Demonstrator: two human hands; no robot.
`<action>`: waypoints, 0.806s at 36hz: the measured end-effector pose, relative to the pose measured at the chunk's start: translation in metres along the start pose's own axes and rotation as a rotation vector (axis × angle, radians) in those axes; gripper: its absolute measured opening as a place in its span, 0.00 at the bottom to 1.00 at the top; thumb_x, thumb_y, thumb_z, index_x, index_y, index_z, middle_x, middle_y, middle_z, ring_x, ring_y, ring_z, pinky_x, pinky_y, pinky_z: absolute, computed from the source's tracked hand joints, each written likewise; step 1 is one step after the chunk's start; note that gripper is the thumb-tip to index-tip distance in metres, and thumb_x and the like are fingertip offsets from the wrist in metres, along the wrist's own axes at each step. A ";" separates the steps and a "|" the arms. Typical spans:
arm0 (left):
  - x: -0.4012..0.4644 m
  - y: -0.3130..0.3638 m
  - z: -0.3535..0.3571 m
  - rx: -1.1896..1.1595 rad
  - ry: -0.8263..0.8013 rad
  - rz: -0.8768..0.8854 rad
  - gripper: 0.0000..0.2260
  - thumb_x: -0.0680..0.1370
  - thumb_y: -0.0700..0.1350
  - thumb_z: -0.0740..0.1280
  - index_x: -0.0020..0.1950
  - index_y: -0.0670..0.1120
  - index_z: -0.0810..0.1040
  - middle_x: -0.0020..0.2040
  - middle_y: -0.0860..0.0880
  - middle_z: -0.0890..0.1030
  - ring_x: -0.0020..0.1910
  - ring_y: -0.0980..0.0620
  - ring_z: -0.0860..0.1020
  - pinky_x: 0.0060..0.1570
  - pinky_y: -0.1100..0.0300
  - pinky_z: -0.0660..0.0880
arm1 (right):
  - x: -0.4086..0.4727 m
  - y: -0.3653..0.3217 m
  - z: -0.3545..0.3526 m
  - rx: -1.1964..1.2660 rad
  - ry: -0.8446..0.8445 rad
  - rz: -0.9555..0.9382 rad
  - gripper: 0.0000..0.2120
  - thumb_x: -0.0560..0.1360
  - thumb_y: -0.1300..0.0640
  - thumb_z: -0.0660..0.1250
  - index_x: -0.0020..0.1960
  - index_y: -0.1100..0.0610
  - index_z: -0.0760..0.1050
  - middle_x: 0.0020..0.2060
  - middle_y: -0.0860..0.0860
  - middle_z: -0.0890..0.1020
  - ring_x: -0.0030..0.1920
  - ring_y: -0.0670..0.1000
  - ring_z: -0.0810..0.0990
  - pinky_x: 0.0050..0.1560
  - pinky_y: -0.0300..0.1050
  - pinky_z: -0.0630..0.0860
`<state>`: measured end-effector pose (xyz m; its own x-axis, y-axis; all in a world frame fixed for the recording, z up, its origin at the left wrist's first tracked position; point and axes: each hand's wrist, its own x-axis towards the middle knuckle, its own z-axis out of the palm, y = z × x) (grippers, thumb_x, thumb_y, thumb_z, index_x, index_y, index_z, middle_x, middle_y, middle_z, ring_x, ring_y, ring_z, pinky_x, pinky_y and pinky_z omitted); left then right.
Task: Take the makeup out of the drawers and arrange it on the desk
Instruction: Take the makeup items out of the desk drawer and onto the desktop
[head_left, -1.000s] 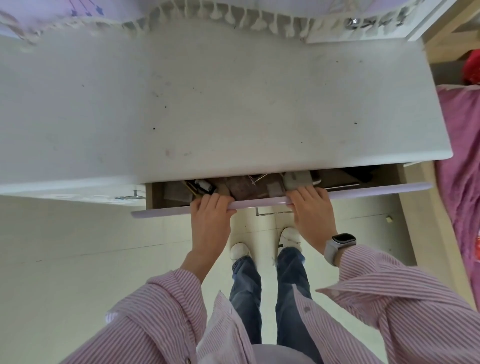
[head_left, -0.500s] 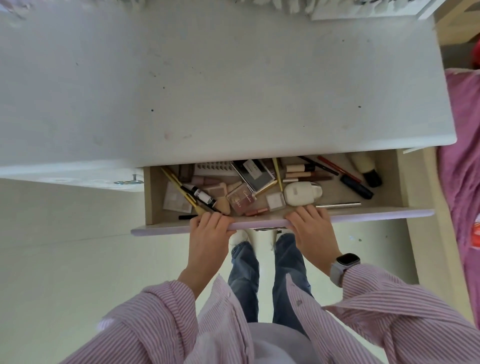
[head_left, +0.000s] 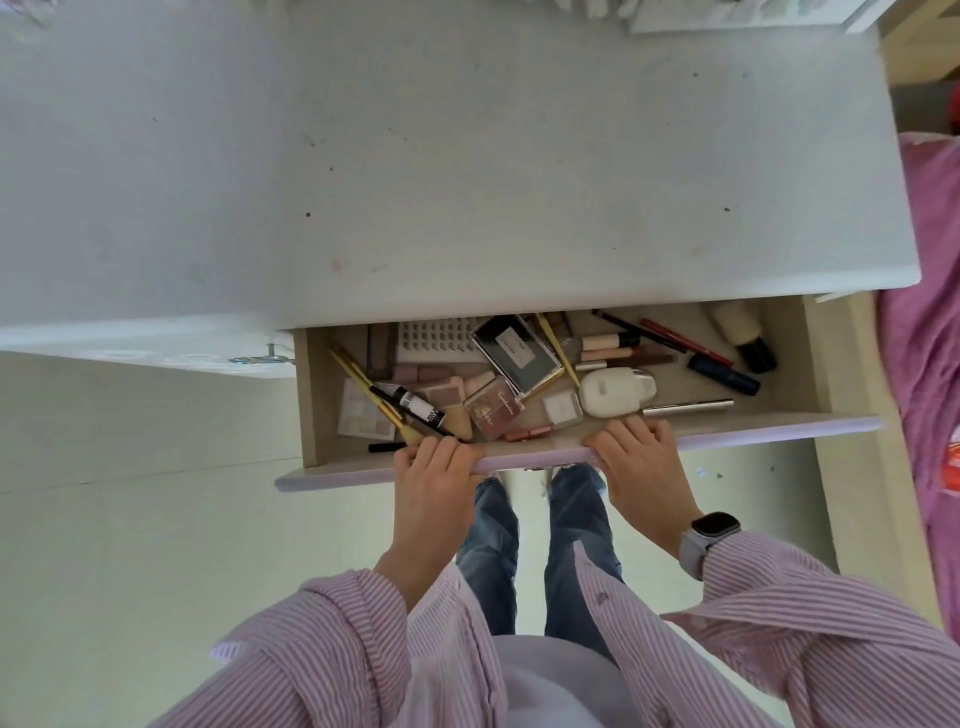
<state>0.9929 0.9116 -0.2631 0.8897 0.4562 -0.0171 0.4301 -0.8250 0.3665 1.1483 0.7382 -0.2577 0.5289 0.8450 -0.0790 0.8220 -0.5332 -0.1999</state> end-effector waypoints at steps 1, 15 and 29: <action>0.000 0.000 0.001 0.010 -0.012 0.001 0.12 0.63 0.38 0.78 0.40 0.46 0.79 0.36 0.51 0.77 0.38 0.50 0.74 0.44 0.58 0.63 | 0.000 0.000 0.000 -0.011 -0.016 0.000 0.16 0.59 0.67 0.76 0.41 0.55 0.76 0.36 0.50 0.79 0.41 0.51 0.68 0.42 0.44 0.58; 0.034 -0.026 -0.018 -0.033 -0.166 -0.203 0.12 0.76 0.50 0.64 0.55 0.47 0.78 0.55 0.47 0.79 0.57 0.46 0.74 0.58 0.48 0.66 | 0.047 -0.016 -0.020 0.183 -0.278 0.165 0.15 0.77 0.51 0.56 0.59 0.56 0.75 0.53 0.53 0.79 0.53 0.54 0.76 0.52 0.49 0.72; 0.090 -0.020 0.028 0.252 -0.505 -0.124 0.27 0.73 0.59 0.65 0.70 0.52 0.66 0.68 0.47 0.68 0.67 0.44 0.61 0.61 0.46 0.59 | 0.117 -0.041 0.032 0.117 -0.469 0.608 0.36 0.72 0.44 0.67 0.70 0.62 0.57 0.72 0.63 0.57 0.69 0.61 0.61 0.61 0.55 0.68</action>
<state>1.0684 0.9598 -0.2976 0.7666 0.3895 -0.5106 0.5037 -0.8579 0.1018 1.1695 0.8599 -0.2901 0.7138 0.3481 -0.6077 0.3742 -0.9231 -0.0891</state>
